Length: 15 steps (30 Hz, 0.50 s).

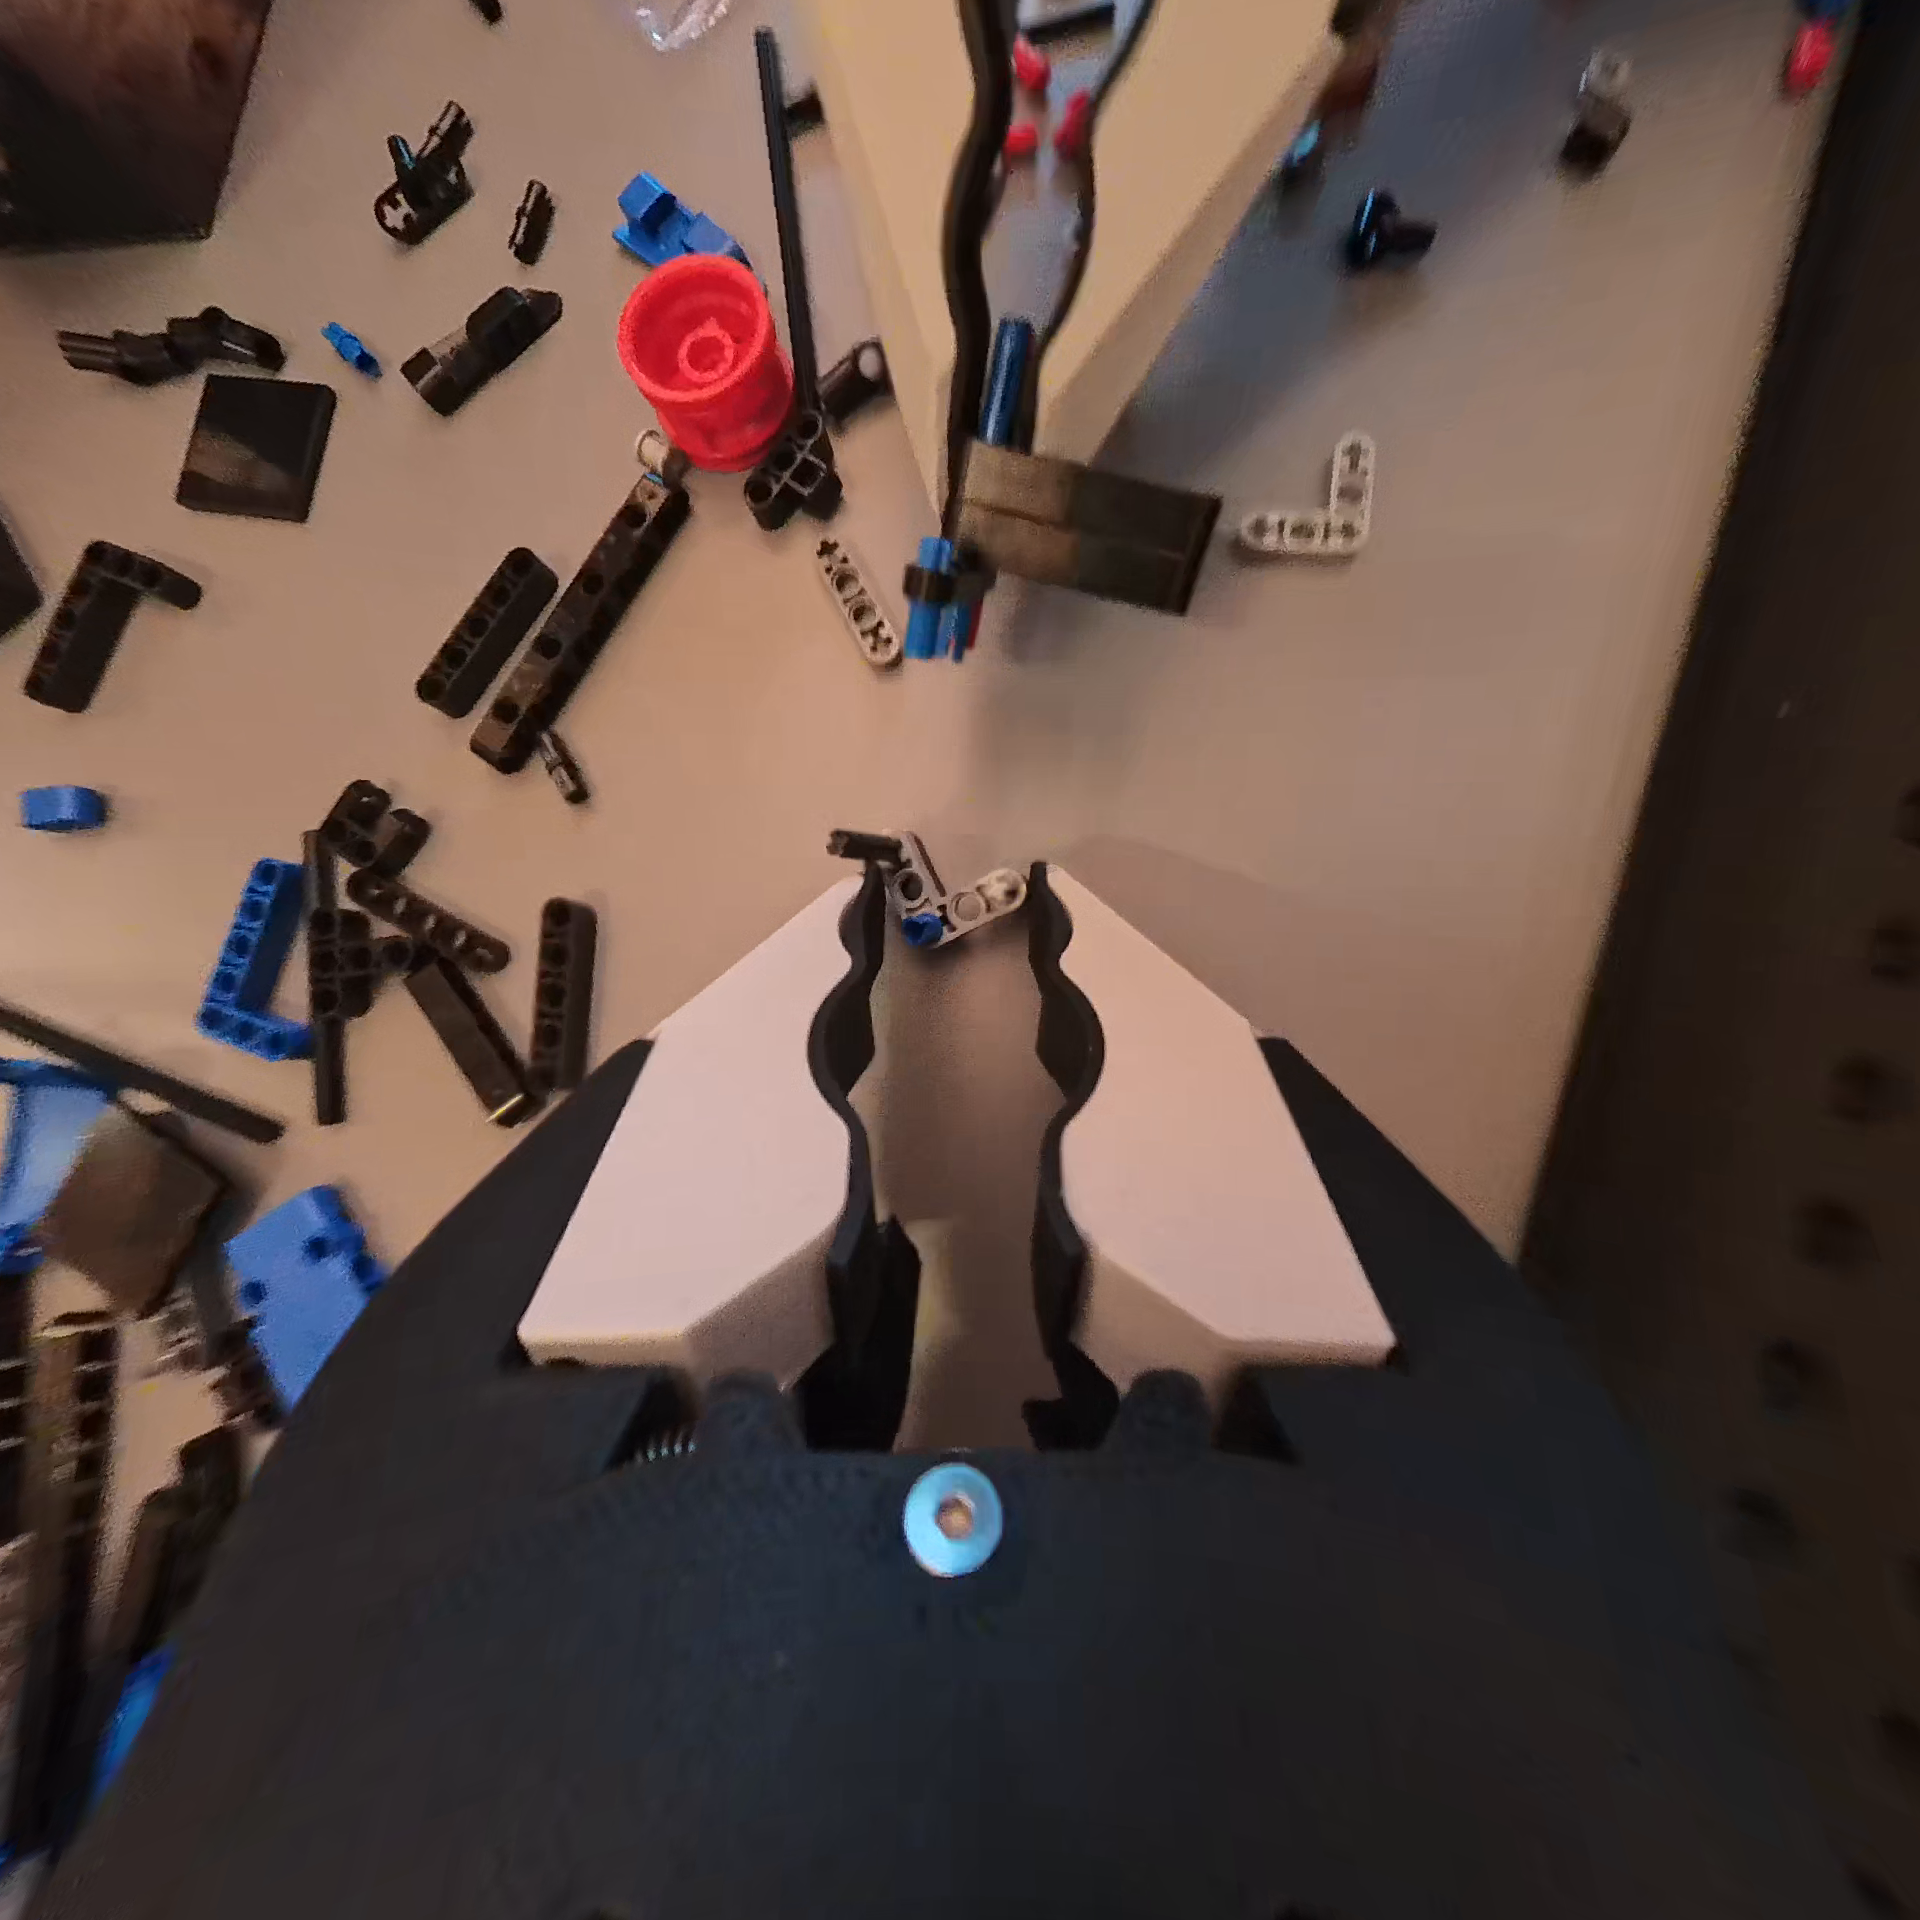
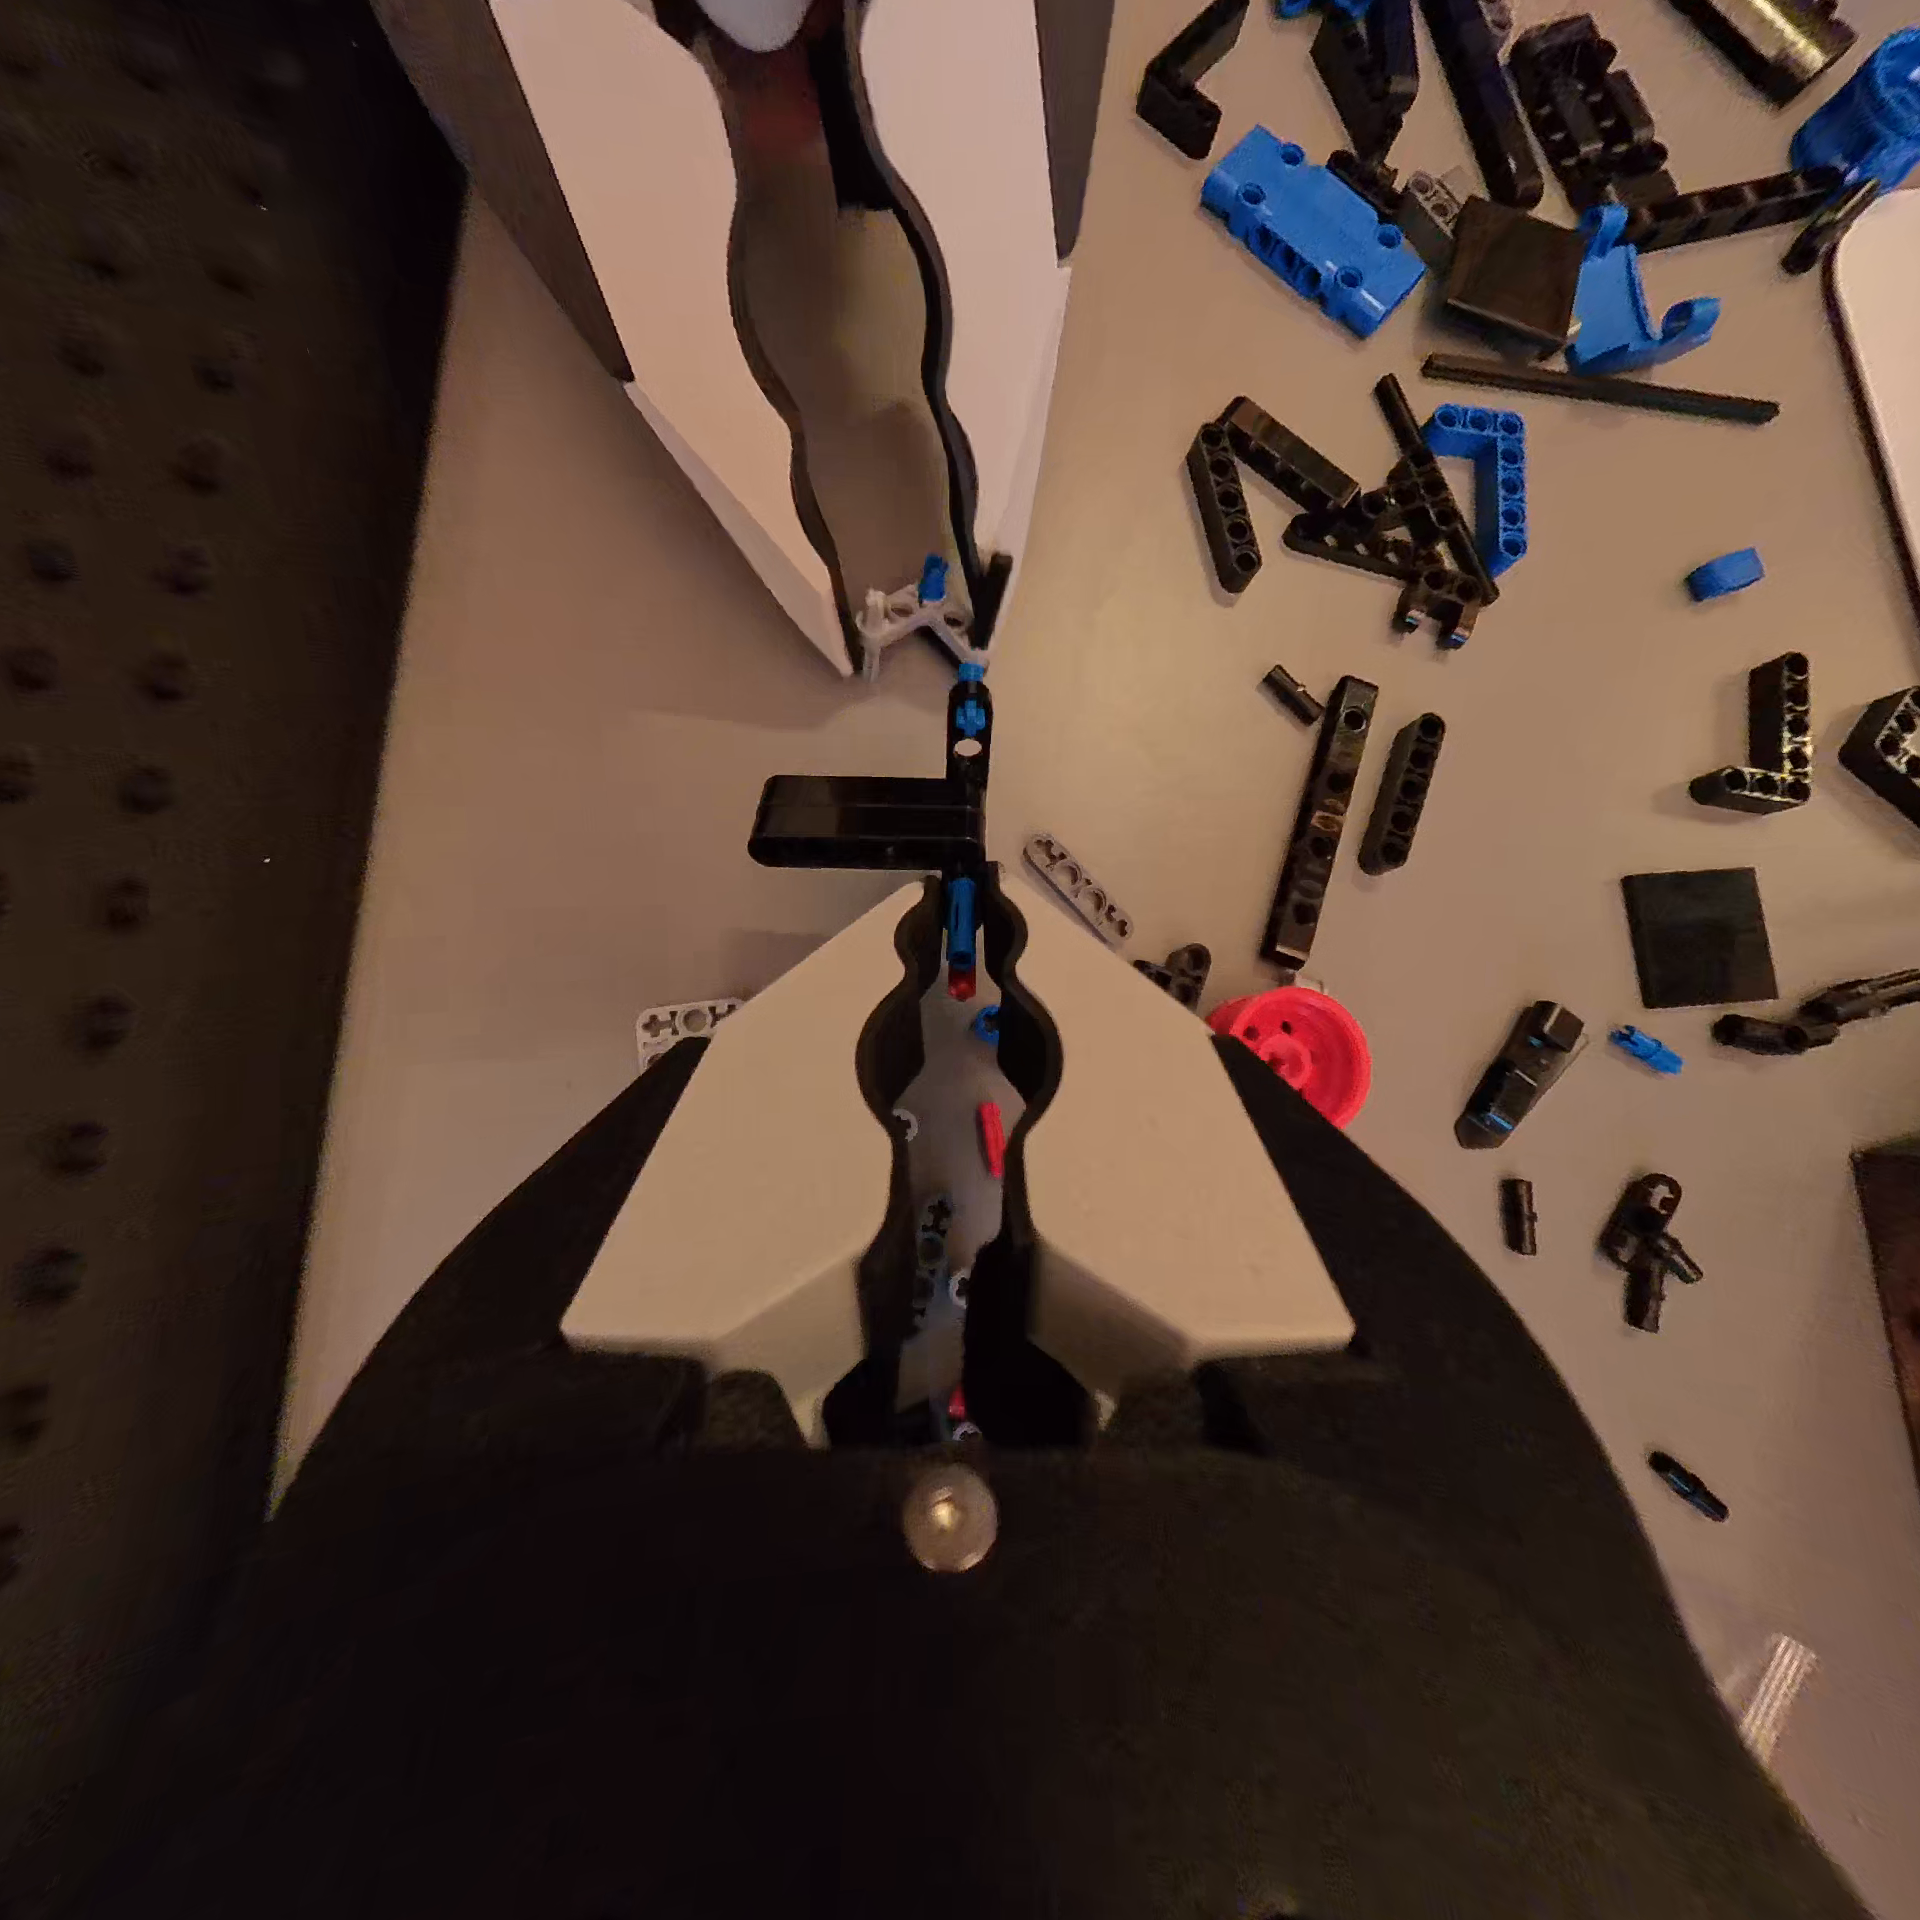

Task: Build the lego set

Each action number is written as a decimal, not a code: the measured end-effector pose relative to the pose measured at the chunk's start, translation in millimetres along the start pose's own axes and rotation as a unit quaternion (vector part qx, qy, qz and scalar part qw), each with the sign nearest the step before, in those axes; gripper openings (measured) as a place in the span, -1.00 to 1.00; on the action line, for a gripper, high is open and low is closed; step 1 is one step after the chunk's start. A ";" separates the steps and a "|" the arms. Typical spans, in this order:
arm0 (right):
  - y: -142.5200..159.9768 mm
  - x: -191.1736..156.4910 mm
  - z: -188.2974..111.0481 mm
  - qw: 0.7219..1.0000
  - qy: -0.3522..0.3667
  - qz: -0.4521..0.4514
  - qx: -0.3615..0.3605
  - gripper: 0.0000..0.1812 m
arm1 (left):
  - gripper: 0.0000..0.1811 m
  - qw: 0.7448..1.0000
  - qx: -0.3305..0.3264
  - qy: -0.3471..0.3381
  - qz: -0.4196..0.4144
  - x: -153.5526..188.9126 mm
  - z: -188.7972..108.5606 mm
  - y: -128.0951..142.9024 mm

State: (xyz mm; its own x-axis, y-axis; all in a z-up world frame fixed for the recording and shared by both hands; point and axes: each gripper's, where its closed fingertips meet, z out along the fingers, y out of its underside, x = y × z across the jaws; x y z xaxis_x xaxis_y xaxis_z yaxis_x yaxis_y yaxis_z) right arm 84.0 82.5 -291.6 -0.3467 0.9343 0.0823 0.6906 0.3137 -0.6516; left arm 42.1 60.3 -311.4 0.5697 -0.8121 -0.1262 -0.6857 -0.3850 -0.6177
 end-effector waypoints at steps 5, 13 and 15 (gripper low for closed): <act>-2.0 -2.5 2.6 1.000 0.001 -0.012 -0.002 -0.95 | -0.72 0.979 -0.087 -0.082 0.165 -13.3 -20.5 21.1; -2.7 -6.3 6.5 1.000 -0.001 -0.024 -0.009 -0.95 | -0.72 0.891 -0.216 -0.136 0.375 -13.4 -34.3 39.4; -2.6 -7.5 7.5 1.000 -0.003 -0.026 -0.010 -0.95 | -0.72 0.880 -0.224 -0.137 0.397 -12.4 -34.1 38.8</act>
State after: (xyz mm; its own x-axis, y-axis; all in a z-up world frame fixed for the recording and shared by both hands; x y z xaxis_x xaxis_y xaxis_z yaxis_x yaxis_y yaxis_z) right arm 80.1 73.4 -296.1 -0.3855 0.9159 0.1117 0.6847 0.3651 -0.6308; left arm -7.1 40.5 -307.3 -0.1228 -0.7904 -0.6002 -0.9915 0.0713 0.1090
